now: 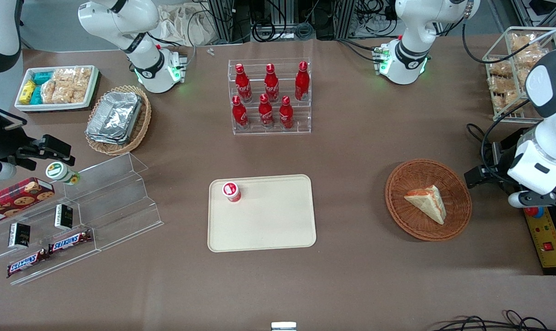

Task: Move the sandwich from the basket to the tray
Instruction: 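Lower the left gripper over the wrapped sandwich in the wicker basket, then close the left gripper on the sandwich and lift it from the basket, then carry the sandwich with the left gripper over the beige tray, then lower the sandwich onto the tray and open the left gripper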

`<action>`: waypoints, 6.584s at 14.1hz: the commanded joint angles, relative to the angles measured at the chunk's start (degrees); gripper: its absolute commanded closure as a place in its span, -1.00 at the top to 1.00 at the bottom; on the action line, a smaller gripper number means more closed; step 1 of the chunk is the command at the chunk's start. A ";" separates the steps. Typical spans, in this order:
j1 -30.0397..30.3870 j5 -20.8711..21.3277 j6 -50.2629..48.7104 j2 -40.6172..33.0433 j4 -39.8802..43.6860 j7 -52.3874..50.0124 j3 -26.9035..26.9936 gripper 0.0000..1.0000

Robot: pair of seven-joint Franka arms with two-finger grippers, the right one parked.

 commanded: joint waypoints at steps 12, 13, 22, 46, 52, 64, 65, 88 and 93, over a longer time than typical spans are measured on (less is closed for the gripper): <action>0.32 -0.81 9.65 4.01 -6.68 -26.30 -0.52 1.00; 0.23 -0.73 12.03 4.10 -8.53 -30.78 -0.61 1.00; -0.47 -0.82 23.89 6.92 -20.04 -36.98 -0.61 1.00; -0.21 -0.38 28.53 9.73 -23.07 -37.96 -0.61 -1.00; -1.17 0.15 -0.47 8.85 -1.74 -34.78 -2.89 -1.00; -8.71 4.18 -4.15 16.13 12.72 -19.57 -22.05 -1.00; -10.73 4.63 -1.51 18.49 12.81 -20.36 -21.97 -1.00; -14.71 9.03 21.81 35.75 15.45 -28.54 -22.05 1.00; -12.96 4.37 14.62 30.40 17.99 -28.28 -21.70 1.00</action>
